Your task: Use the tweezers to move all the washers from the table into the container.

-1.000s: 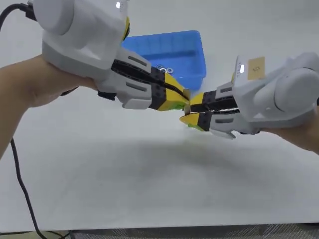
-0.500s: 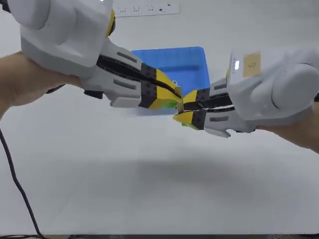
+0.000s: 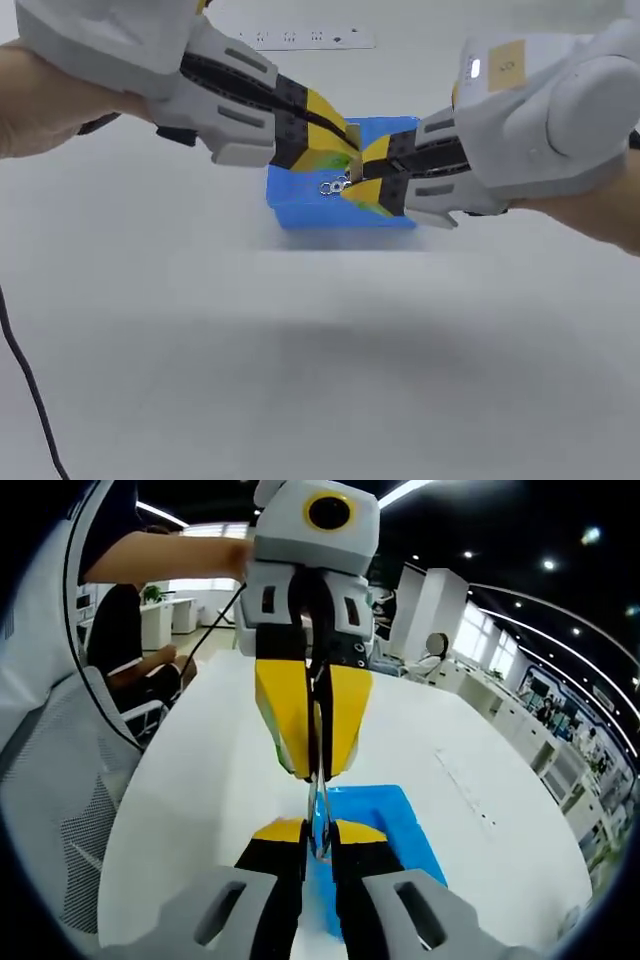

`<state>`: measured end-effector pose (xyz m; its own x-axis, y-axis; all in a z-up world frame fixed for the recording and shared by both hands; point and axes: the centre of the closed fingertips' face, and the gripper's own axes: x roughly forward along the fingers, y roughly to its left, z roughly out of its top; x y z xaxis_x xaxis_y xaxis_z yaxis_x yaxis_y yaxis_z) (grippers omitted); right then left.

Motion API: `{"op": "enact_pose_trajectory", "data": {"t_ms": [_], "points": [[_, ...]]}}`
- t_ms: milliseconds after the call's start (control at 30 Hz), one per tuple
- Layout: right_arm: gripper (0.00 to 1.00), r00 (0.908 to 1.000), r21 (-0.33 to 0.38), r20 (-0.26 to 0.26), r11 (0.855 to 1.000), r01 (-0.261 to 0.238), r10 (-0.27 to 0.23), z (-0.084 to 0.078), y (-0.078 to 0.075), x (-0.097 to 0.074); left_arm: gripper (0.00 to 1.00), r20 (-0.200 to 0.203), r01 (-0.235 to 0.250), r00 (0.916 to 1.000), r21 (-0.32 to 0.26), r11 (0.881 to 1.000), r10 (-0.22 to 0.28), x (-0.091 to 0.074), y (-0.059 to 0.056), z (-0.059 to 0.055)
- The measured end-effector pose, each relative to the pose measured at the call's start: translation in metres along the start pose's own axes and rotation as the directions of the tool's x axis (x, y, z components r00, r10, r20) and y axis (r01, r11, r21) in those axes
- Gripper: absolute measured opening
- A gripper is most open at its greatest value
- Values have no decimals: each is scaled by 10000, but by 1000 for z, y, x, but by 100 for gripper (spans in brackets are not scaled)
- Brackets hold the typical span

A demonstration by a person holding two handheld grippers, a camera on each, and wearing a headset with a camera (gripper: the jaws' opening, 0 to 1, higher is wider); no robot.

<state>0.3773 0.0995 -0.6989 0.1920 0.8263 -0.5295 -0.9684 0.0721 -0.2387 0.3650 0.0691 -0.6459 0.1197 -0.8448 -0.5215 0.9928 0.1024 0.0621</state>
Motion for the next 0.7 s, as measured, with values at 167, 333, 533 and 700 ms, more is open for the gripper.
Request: {"op": "enact_pose_trajectory", "data": {"t_ms": [167, 333, 533, 700], "points": [[10, 10000, 66, -11, 10000, 45, -45, -6, -18, 7, 7, -9, 12, 10000, 89, 10000, -12, 4, 19, -4], [10, 9999, 312, -16, 9994, 165, -164, -17, -35, 16, 7, 58, -151, 9999, -19, 9999, 151, 12, 38, -13], [10, 9997, 736, -230, 9973, 0, 17, -39, -43, 31, 7, -28, -129, 9999, -462, 9989, 128, 25, 52, -31], [10, 9985, 875, -519, 9961, -121, 167, -57, -48, 43, 7, -138, -42, 9999, -704, 9975, 32, 34, 57, -46]]}}
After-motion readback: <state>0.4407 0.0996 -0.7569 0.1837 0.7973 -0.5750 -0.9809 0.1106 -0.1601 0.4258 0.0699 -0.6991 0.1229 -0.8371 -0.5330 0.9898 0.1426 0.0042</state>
